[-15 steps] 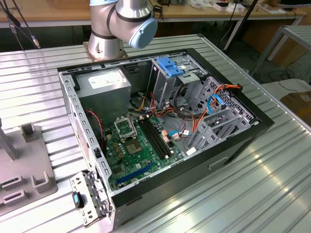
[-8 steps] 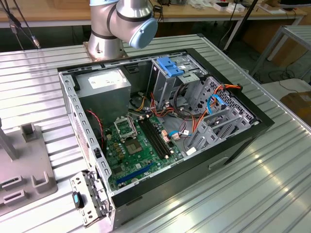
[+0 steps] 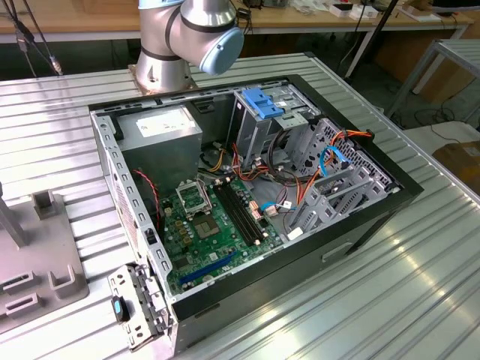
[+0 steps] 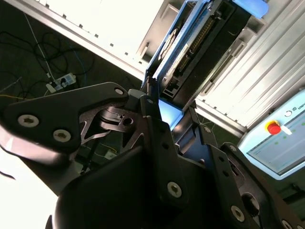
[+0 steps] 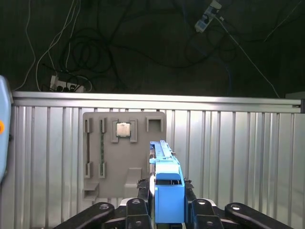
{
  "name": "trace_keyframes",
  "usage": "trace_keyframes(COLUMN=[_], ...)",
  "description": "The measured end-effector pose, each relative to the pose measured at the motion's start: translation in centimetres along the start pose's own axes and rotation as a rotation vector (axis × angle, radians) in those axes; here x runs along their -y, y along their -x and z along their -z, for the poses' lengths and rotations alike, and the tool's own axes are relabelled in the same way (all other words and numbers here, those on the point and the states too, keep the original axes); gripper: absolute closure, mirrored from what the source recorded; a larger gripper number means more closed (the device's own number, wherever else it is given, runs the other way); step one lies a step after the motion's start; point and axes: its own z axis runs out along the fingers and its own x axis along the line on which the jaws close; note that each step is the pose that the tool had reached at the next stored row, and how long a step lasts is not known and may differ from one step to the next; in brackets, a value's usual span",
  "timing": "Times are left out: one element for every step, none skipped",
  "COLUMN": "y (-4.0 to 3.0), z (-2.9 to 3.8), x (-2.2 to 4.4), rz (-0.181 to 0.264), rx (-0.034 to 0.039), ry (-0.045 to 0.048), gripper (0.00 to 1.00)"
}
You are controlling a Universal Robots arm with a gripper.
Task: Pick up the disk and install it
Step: 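Pick up the disk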
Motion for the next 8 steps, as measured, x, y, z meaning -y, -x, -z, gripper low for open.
trace_keyframes(y=[0.02,0.02,0.02,0.03,0.03,0.03,0.03,0.03], z=[0.00,0.01,0.01,0.01,0.01,0.02,0.02,0.01], x=[0.52,0.89,1.05,1.17,1.44,1.63,1.73,1.73], rz=[0.000,0.000,0.000,0.000,0.000,0.000,0.000,0.000], rx=[0.0000,-0.0001,-0.0001,0.0000,0.0000,0.0000,0.0000,0.0000], ry=[0.0000,0.0000,0.0001,0.0000,0.0000,0.0001,0.0000,0.0000], gripper=[0.63,0.63,0.63,0.63,0.63,0.63,0.63,0.63])
